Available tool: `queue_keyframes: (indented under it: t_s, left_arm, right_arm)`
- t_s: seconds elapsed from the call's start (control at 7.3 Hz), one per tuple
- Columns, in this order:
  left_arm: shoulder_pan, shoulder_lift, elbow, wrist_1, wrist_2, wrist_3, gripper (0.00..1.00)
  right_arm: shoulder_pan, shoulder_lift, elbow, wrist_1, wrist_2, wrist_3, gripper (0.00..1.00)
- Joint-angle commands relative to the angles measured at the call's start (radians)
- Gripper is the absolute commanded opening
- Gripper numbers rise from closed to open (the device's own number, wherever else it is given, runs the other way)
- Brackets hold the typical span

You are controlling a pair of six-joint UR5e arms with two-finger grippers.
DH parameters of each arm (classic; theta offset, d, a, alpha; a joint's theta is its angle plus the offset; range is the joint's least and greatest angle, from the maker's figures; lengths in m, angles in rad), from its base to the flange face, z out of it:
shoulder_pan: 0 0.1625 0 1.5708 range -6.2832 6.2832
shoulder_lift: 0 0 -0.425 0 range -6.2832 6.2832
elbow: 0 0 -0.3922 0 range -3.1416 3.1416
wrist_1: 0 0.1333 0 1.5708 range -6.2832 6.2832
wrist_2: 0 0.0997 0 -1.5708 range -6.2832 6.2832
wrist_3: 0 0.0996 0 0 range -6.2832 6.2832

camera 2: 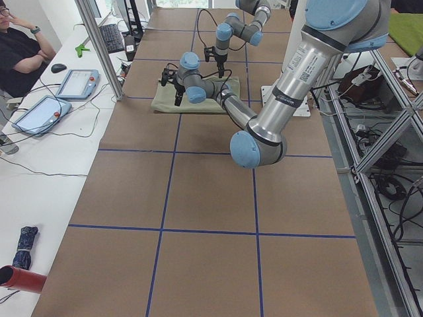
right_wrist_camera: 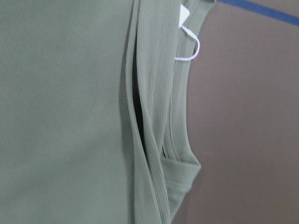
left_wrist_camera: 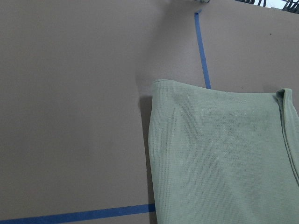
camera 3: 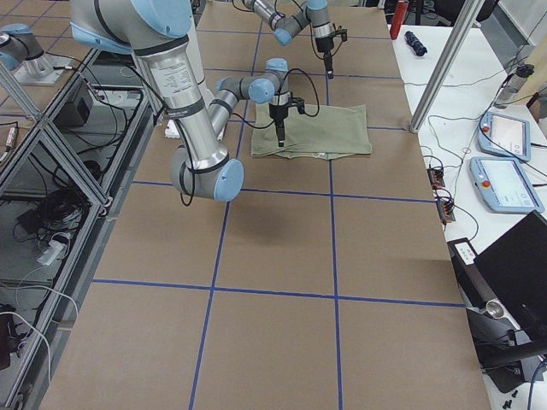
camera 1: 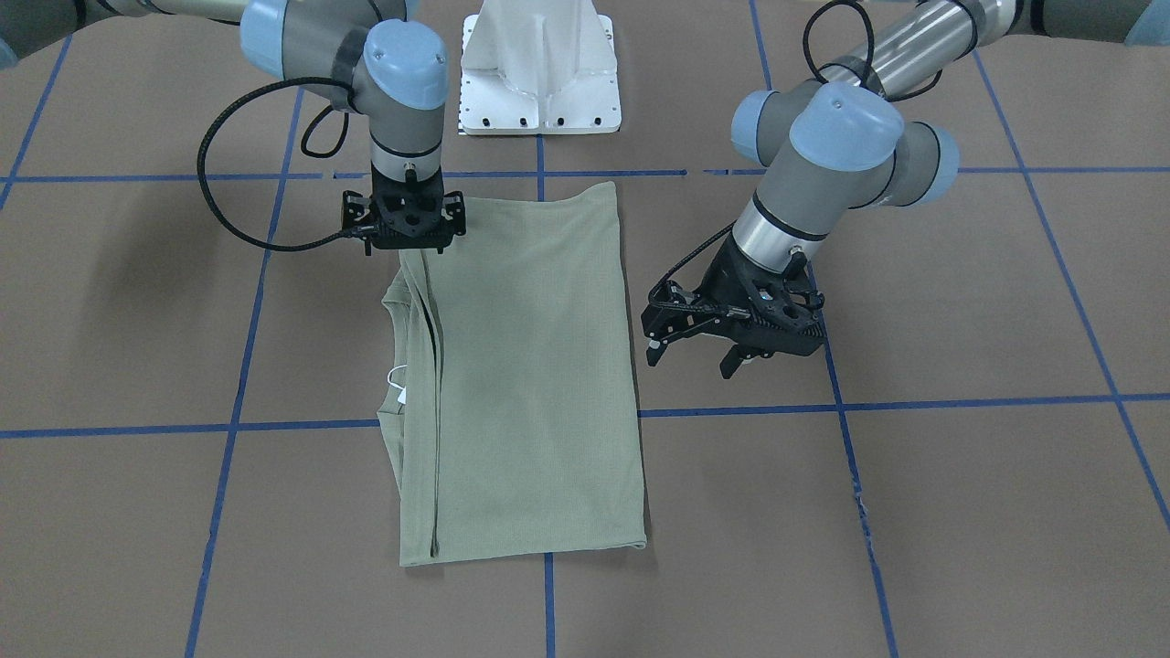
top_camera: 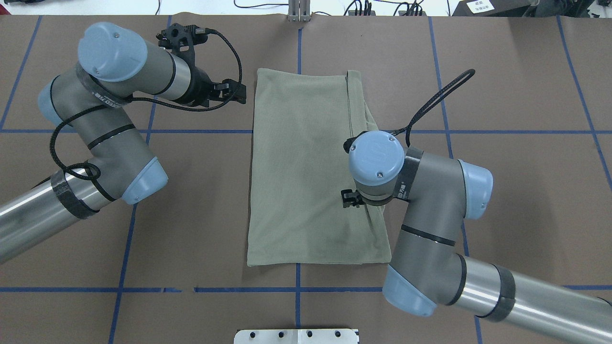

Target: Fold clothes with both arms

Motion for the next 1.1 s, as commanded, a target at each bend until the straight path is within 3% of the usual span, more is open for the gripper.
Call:
queue_keyframes:
  t_s: [0.0, 0.96]
  left_arm:
    - [0.000, 0.001, 0.001, -0.005, 0.000, 0.005, 1.00]
    - [0.001, -0.004, 0.001, -0.005, 0.000, 0.000, 1.00]
  right_arm:
    - [0.050, 0.029, -0.154, 0.139, 0.000, -0.033, 1.00]
    - [0.093, -0.029, -0.161, 0.131, 0.016, -0.090, 1.00]
